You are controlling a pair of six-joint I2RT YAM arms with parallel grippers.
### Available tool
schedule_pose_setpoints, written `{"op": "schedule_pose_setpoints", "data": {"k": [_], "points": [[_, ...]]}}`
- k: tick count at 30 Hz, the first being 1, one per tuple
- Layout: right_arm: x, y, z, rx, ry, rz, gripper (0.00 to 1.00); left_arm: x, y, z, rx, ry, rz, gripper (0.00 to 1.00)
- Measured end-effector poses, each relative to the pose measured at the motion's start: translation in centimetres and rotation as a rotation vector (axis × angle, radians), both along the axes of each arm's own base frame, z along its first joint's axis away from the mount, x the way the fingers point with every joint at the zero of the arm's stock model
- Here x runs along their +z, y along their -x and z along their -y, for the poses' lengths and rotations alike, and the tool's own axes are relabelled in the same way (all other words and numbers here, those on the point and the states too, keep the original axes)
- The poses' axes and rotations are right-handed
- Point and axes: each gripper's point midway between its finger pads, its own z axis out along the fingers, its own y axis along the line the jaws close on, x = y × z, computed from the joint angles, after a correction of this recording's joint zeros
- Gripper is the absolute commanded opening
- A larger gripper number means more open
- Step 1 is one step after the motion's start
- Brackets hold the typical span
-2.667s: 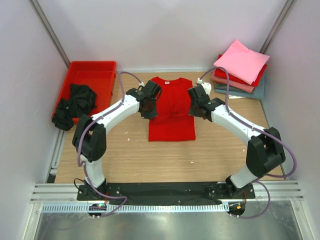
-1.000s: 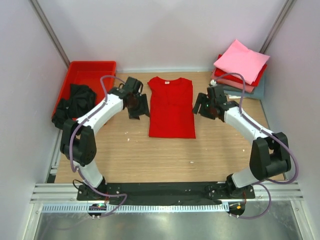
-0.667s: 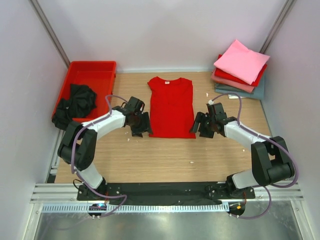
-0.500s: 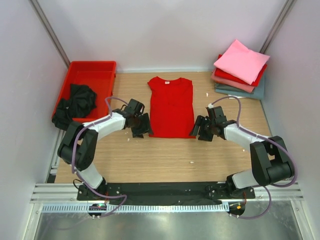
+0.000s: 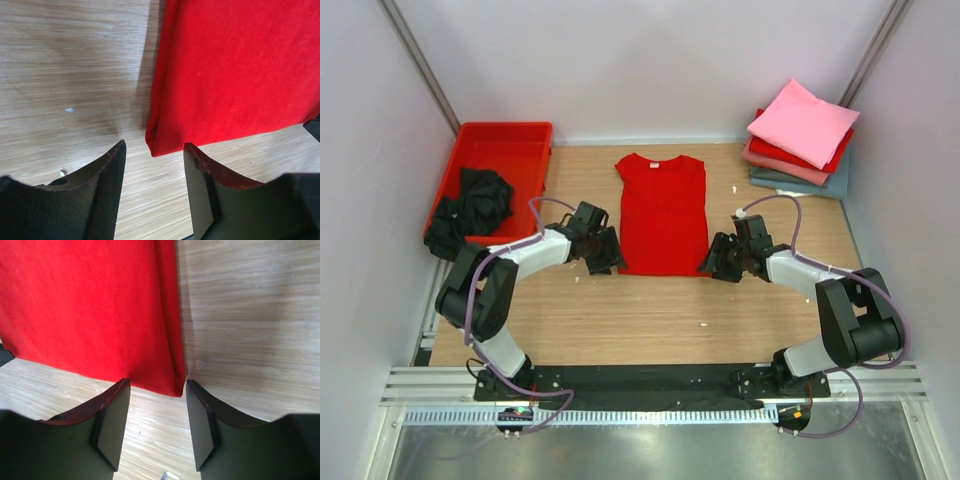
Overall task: Fold and stack the t-shirts
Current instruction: Fold the tshirt
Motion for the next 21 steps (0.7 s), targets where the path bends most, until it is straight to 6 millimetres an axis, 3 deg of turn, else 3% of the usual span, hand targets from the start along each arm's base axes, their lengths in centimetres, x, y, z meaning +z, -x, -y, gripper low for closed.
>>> {"op": "schedule_pose_setpoints", "data": {"k": [9, 14, 21], "points": [[-0.4, -0.6, -0.2, -0.001, -0.006, 0.010, 0.37, -0.9, 0.0, 0.4, 0.006, 0.022, -0.009, 0.42], [-0.8, -0.7, -0.1, -0.003, -0.002, 0.005, 0.21, -1.3, 0.0, 0.9, 0.007, 0.036, -0.017, 0.18], [-1.0, -0.5, -0.2, 0.000, -0.003, -0.004, 0.03, -1.6, 0.0, 1.5, 0.000, 0.053, -0.022, 0.00]]}}
